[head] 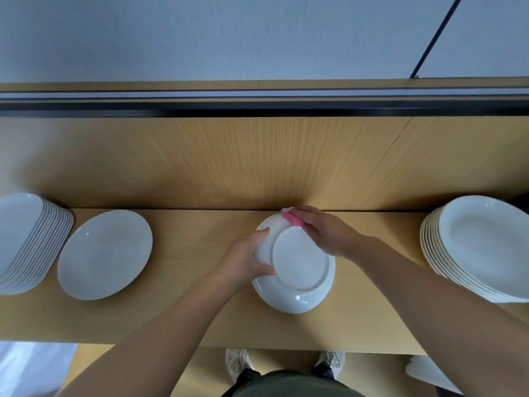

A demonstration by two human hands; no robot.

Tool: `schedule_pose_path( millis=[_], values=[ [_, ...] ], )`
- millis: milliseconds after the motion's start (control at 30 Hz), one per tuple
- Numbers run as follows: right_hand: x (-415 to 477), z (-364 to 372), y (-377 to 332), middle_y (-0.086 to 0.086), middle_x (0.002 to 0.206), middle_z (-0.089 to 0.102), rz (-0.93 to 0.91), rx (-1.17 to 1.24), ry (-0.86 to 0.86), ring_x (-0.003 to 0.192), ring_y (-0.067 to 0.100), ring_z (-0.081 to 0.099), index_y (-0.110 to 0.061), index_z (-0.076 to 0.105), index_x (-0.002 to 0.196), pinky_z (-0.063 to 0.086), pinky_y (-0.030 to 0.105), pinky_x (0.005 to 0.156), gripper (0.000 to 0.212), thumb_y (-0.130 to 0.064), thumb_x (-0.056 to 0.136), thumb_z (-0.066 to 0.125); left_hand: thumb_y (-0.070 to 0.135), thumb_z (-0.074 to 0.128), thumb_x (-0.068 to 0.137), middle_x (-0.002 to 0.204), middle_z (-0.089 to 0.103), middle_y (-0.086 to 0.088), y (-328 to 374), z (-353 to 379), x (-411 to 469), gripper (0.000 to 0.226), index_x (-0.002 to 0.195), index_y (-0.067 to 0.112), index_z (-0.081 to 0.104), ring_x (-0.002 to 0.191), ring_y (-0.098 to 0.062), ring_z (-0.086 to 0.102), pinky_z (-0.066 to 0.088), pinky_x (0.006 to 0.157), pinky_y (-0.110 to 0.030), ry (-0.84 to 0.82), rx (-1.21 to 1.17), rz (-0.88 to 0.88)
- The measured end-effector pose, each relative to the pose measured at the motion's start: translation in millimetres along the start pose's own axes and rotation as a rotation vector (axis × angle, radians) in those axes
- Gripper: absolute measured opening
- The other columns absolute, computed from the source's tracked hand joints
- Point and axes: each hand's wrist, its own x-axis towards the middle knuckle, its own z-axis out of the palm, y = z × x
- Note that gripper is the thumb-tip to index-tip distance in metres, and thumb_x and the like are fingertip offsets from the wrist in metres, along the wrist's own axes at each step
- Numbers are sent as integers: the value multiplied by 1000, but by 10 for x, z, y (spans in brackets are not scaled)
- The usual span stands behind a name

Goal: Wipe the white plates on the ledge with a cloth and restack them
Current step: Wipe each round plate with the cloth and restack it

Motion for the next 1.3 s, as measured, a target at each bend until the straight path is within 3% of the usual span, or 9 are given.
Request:
schedule_pose_path(
  millis=[133, 267, 433, 533, 767, 867, 1000, 1167, 1300],
  values=[
    [-148, 109, 125, -16, 147, 42, 131, 74, 60, 135, -2, 35, -32, 42, 145, 19, 4, 107, 41, -31, 105, 37, 15, 84, 71, 147, 40, 1, -73, 19, 24, 90, 147, 23, 36, 133, -15, 38, 35, 108, -30, 5, -68, -33],
    [-362, 279, 160, -15, 143, 46, 230, 180, 168, 132, -2, 37, -32, 44, 143, 25, 19, 114, 40, -35, 104, 36, 14, 84, 69, 144, 42, 2, -139, 37, 47, 91, 146, 25, 37, 129, -16, 42, 39, 107, -33, 4, -120, -52],
    [-717, 584, 173, -10, 144, 42, 358, 215, 296, 133, 5, 38, -28, 40, 147, 19, 9, 106, 44, -21, 104, 42, 17, 86, 66, 141, 46, 2, -211, 46, 78, 93, 145, 29, 38, 124, -18, 48, 43, 104, -40, 2, -140, -65],
    [-867, 734, 129, -9, 145, 40, 372, 249, 321, 134, 5, 36, -26, 38, 148, 18, 6, 107, 46, -15, 103, 42, 29, 88, 60, 141, 41, 3, -256, 20, 96, 102, 146, 32, 33, 124, -18, 46, 44, 104, -41, -26, -63, -64],
    [-640, 509, 89, -15, 137, 47, 316, 213, 240, 127, 1, 40, -24, 49, 141, 14, -4, 100, 39, -30, 105, 36, 45, 86, 47, 140, 33, 4, -295, 21, 81, 118, 147, 39, 25, 126, -18, 42, 46, 101, -41, -86, -57, -70],
    [-495, 362, 130, -14, 137, 47, 270, 180, 145, 130, 4, 39, -22, 49, 141, 13, -3, 101, 38, -24, 105, 37, 47, 85, 54, 141, 38, 3, -315, 23, 58, 109, 147, 37, 28, 124, -17, 47, 47, 101, -40, -95, -153, -82],
    [-298, 241, 139, -11, 145, 43, 285, 155, 69, 135, 4, 35, -24, 43, 145, 15, 4, 104, 40, -28, 107, 34, 19, 83, 72, 140, 43, 1, -331, 8, 49, 93, 148, 28, 31, 125, -21, 47, 46, 101, -37, -67, -232, -77],
    [-281, 261, 85, -16, 147, 39, 338, 209, 63, 135, 1, 33, -29, 40, 147, 18, 13, 109, 43, -38, 106, 31, 42, 77, 55, 137, 41, 0, -329, 18, 58, 107, 149, 36, 27, 122, -21, 48, 45, 101, -37, -86, -150, -103],
    [-444, 411, 52, -16, 141, 47, 394, 327, 179, 131, 1, 39, -31, 48, 140, 24, 22, 113, 41, -44, 105, 33, 43, 79, 54, 139, 42, -1, -372, 54, 44, 103, 147, 36, 34, 124, -21, 49, 44, 104, -43, -68, -196, -116]
  ],
)
